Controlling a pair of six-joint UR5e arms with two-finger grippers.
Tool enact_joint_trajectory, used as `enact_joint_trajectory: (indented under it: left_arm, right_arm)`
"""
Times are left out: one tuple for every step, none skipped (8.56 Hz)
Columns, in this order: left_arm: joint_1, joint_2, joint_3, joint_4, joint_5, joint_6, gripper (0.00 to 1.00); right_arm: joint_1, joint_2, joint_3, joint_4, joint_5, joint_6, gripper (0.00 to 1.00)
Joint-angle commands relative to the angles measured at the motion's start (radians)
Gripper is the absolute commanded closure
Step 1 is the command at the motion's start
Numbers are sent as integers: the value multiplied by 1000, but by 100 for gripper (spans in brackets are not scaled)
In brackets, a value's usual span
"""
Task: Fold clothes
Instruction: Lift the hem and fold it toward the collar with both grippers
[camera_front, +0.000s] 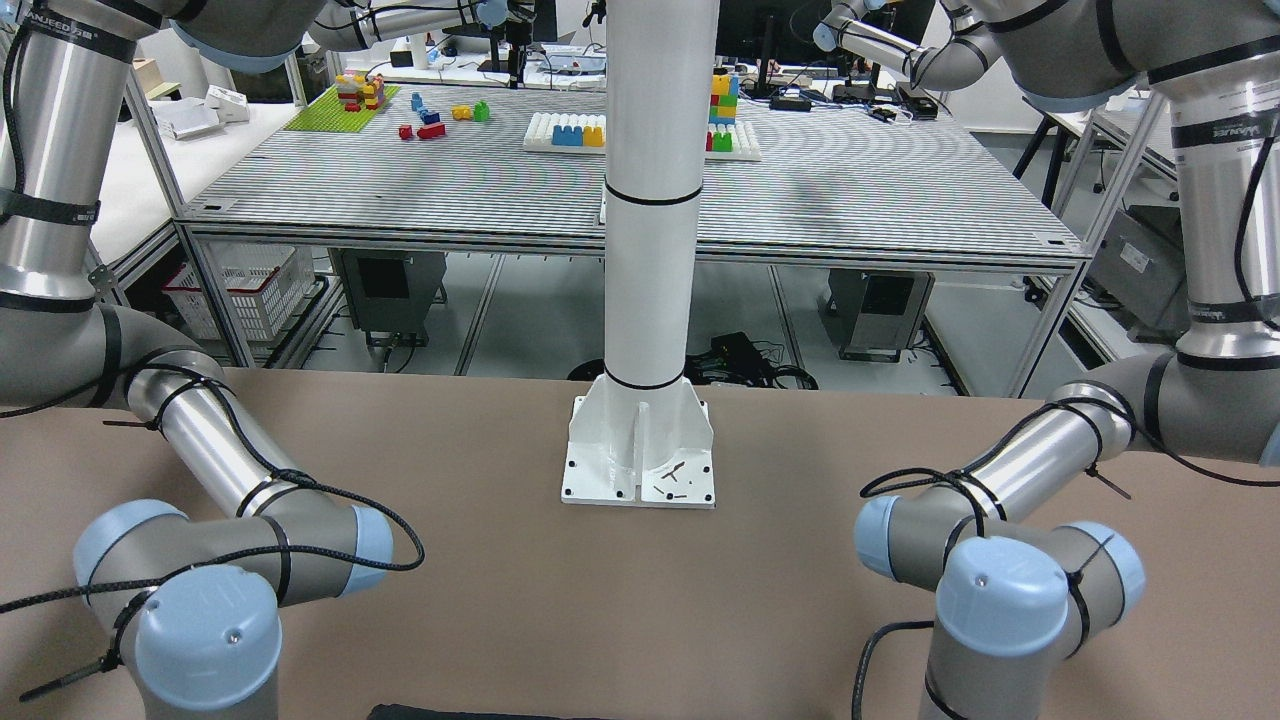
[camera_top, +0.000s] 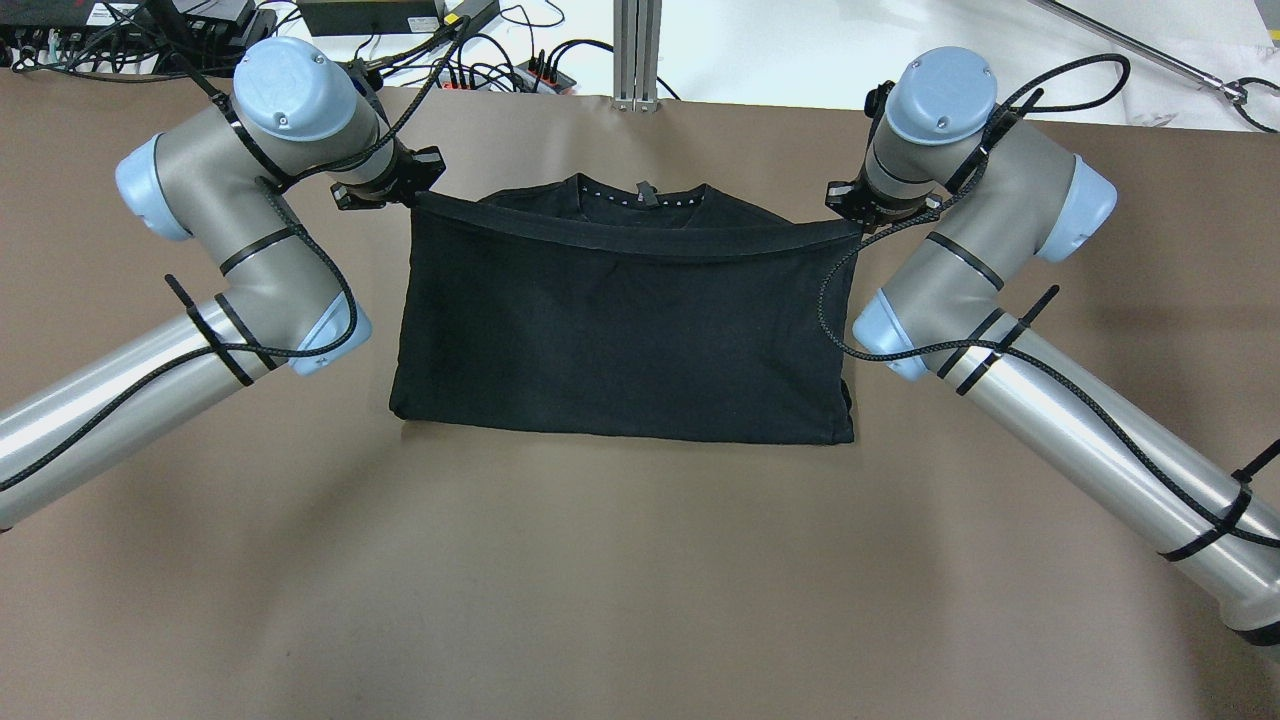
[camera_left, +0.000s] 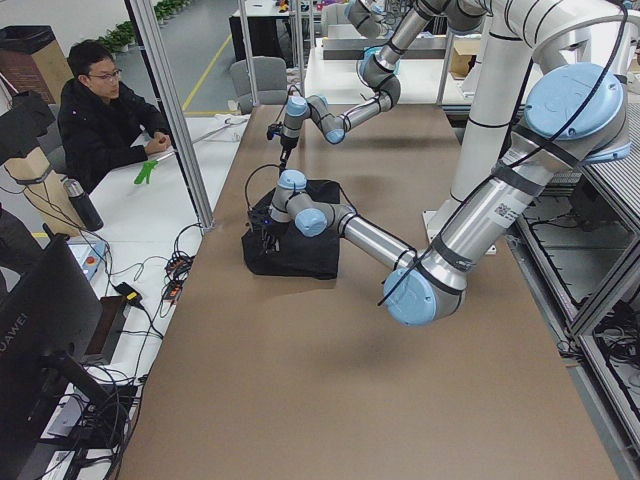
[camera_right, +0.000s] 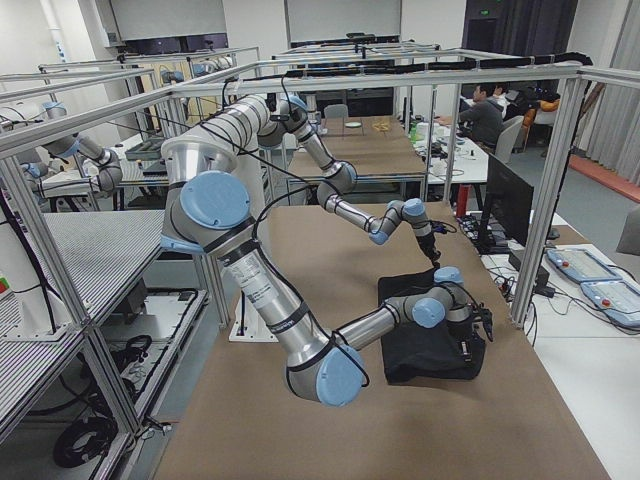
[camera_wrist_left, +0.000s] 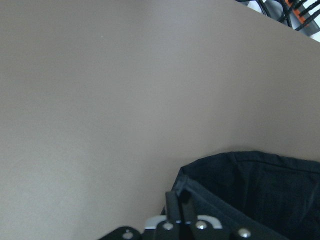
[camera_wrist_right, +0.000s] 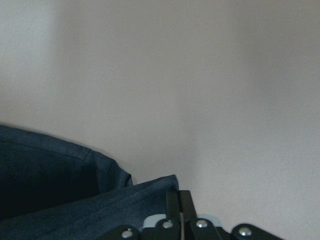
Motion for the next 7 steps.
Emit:
enact_joint_trajectory:
  left_arm:
    - [-3,-18,78,-70,8,2,7]
    - [-6,-13,76,-72,7,0,7]
    - [-11,-13,73,-73,2,-7,7]
    - [-9,-13,70,-73,1,-18,7]
    - [-11,-13,68,-73,1,-19,7]
    - [-14,-13,67,-73,-1,-19,7]
    - [-12,-13,67,-73,-1,-21,7]
  right_arm:
    - [-1,22,-36,57,-38,105,31]
    - [-1,36,-36,57,-38,134,30]
    - [-1,35,-29,58,-35,154,30]
    - [-6,1,46,57,-25,176,30]
    - [-30,-136,223,57,1,179,30]
    - [-65,-242,359,58,32,186,29]
    - [-117,-320,441,64,38,218,27]
